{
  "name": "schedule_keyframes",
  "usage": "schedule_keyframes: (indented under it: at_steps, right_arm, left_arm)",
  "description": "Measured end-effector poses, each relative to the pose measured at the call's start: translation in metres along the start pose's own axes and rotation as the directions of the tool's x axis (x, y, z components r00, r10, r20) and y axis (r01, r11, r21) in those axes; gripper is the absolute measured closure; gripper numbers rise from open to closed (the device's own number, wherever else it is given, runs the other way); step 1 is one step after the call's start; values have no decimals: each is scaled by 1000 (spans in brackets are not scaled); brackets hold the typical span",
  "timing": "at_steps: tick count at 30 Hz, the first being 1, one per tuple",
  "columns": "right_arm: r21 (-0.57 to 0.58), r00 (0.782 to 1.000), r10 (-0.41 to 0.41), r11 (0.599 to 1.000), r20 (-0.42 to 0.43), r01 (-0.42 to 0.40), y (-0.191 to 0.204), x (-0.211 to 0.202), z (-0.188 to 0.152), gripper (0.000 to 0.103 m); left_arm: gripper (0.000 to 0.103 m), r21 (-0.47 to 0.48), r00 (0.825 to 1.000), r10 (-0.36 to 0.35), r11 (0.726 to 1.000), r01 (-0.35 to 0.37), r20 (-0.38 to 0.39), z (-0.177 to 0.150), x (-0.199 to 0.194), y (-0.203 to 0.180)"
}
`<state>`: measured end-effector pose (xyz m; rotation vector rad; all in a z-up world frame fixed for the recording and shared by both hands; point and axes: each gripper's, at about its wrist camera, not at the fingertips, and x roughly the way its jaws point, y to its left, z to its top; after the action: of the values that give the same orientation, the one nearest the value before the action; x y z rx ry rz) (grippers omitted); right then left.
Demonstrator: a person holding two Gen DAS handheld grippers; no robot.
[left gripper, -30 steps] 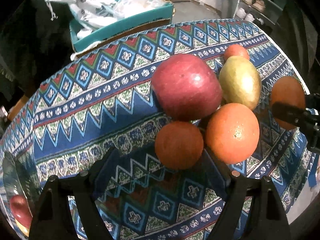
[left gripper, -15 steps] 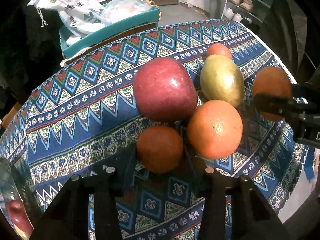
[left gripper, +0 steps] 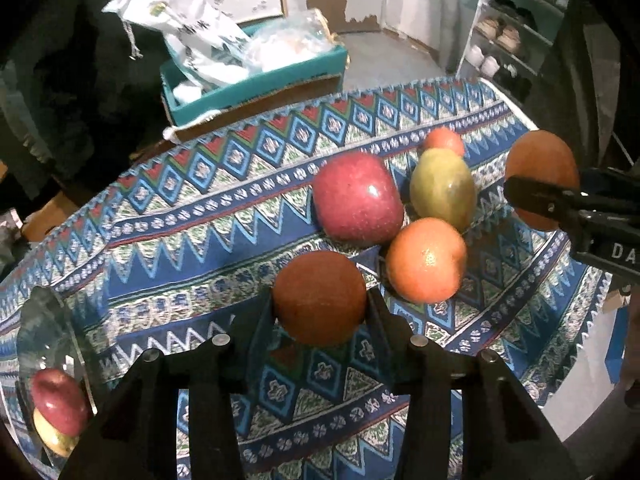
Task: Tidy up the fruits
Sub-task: 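Lift both oranges and carry them toward the glass bowl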
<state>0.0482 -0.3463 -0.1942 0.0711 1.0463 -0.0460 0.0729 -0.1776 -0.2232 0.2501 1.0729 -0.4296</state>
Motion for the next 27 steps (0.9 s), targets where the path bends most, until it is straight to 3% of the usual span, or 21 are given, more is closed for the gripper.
schedule_keyframes:
  at_steps: [9, 27]
  right_arm:
    - [-39, 996, -10, 999, 84, 13, 16, -34, 9, 34]
    - [-115, 971, 53, 993, 233, -27, 59, -105, 24, 34]
  left_arm:
    - [57, -11, 997, 8, 1000, -7, 79, 3, -43, 3]
    - [57, -94, 980, 2, 995, 17, 198, 0, -114, 32]
